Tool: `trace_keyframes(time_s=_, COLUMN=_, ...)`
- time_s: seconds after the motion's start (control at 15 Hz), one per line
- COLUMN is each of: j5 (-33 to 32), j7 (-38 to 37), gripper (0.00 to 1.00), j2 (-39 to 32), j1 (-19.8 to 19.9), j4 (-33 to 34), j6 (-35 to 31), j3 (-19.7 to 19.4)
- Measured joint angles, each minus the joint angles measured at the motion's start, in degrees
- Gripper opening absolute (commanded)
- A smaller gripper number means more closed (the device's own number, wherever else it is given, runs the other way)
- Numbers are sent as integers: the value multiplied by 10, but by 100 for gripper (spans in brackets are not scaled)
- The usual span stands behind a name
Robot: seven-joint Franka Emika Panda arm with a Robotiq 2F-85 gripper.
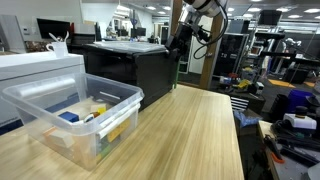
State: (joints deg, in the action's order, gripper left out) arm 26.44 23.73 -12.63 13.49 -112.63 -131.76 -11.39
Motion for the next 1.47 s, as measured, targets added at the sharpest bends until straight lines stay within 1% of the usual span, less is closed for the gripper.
trace_keyframes(time_s=0.2, j5=-26, j7=-24, gripper=100, j2=-2, j1=0, j4=12, j6=14, j3=3)
trace_keyframes(time_s=0.67, j5=-96, j7=-106, gripper=100, j2=-21, j1=-2, j4=71, j6=91, j3=11)
trace_keyframes(time_s=1.2, j5=-113, j7=-157, gripper=100, j2=-69, j1=0, j4=157, j6=190, j3=10)
trace_keyframes(time_s=1.47, j5=-111, j7=-174, gripper=100, j2=-92, j1=1, j4=195, j6=221, j3=10)
